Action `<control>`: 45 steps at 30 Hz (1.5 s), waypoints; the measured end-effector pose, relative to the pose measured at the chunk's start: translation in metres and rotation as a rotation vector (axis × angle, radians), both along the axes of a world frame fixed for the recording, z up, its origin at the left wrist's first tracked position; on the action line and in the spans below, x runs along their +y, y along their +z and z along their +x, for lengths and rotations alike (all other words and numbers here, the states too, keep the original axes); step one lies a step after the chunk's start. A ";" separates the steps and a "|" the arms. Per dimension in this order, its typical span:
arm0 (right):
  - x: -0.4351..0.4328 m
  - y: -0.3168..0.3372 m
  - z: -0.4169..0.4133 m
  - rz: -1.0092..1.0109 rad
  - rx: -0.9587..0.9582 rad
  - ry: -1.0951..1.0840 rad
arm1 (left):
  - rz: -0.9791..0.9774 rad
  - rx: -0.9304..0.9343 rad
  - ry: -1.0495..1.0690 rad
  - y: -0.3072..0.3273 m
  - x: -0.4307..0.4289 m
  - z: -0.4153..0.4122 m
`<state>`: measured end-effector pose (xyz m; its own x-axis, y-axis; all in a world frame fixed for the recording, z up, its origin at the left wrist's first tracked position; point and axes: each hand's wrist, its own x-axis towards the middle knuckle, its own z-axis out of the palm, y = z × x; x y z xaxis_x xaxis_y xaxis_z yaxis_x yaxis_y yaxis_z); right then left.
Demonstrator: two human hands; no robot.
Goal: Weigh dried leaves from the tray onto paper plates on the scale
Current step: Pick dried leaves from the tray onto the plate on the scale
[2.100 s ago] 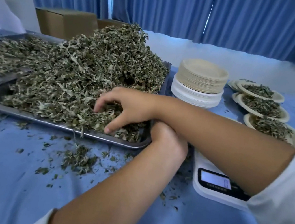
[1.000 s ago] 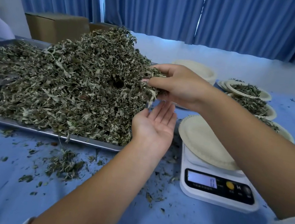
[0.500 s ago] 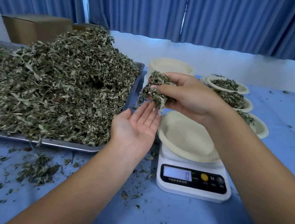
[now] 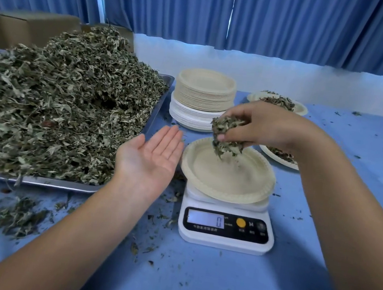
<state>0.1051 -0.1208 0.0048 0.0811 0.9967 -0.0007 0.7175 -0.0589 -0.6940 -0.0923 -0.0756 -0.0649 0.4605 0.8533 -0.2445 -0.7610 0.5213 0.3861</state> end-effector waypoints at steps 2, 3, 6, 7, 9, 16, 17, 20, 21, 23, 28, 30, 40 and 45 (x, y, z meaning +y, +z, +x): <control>-0.001 0.002 -0.006 -0.056 -0.160 0.035 | 0.010 0.006 0.008 0.000 0.000 -0.001; -0.001 0.003 -0.009 -0.083 -0.229 0.051 | 0.016 0.010 0.011 0.000 0.001 -0.001; -0.004 0.005 -0.016 -0.184 -0.284 0.082 | 0.020 0.020 0.017 0.001 0.000 -0.002; -0.006 0.006 -0.017 -0.214 -0.319 0.082 | 0.017 0.023 0.018 0.001 0.000 -0.001; -0.009 0.011 -0.017 -0.229 -0.431 0.074 | 0.015 0.032 0.019 0.000 -0.001 -0.001; -0.009 0.013 -0.022 -0.004 -0.407 0.060 | 0.020 0.051 0.022 0.000 0.000 -0.001; -0.008 0.011 -0.024 -0.020 -0.421 0.073 | 0.020 0.053 0.020 -0.001 0.000 0.000; -0.004 0.004 -0.027 -0.105 -0.465 0.102 | 0.024 0.055 0.018 -0.001 0.000 -0.001; -0.003 0.001 -0.027 -0.129 -0.470 0.101 | 0.025 0.055 0.019 -0.001 0.000 -0.001; -0.001 -0.005 -0.027 -0.169 -0.480 0.103 | 0.024 0.056 0.023 -0.001 0.001 -0.001; -0.002 -0.004 -0.026 -0.165 -0.445 0.097 | 0.023 0.063 0.019 -0.002 0.001 -0.001; -0.002 0.000 -0.026 -0.108 -0.418 0.081 | 0.022 0.060 0.021 -0.001 0.001 -0.002; 0.008 -0.014 -0.046 0.196 -0.367 0.018 | -0.026 0.052 0.009 -0.001 0.004 -0.001; 0.020 -0.013 -0.080 0.325 -0.307 0.071 | -0.059 0.020 -0.007 0.000 0.008 -0.004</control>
<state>0.0249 -0.1007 -0.0085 -0.0394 0.9444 0.3264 0.8874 0.1832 -0.4231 -0.0958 -0.0674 -0.0653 0.4605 0.8340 -0.3040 -0.7498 0.5488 0.3696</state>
